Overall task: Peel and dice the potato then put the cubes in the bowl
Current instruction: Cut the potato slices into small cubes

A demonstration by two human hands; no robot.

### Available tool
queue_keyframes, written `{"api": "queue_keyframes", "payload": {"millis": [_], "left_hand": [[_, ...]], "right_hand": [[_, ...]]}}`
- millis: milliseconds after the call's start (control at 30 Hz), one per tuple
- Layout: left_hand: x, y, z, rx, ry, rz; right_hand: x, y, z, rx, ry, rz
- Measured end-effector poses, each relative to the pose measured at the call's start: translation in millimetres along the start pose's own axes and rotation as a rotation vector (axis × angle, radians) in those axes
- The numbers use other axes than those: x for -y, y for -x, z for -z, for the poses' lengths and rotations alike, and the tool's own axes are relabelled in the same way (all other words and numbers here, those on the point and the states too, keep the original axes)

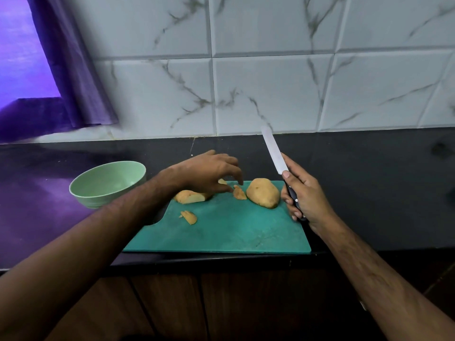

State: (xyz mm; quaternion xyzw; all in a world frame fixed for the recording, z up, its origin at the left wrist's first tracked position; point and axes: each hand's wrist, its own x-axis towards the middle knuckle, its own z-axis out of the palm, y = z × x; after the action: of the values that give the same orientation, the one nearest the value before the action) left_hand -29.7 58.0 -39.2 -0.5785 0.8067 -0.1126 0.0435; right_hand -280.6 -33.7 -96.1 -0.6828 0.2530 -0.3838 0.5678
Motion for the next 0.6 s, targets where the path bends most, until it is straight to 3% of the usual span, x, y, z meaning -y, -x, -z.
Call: {"api": "queue_keyframes", "payload": {"millis": [400, 600], "left_hand": [[-6.2, -1.0, -31.7, -0.215, -0.109, 0.112], [-8.1, 85.3, -2.1, -0.222, 0.289, 0.078]], "right_hand": [[-2.2, -1.7, 1.7, 0.009, 0.002, 0.002], [-3.1, -2.0, 0.7, 0.010, 0.009, 0.006]]}}
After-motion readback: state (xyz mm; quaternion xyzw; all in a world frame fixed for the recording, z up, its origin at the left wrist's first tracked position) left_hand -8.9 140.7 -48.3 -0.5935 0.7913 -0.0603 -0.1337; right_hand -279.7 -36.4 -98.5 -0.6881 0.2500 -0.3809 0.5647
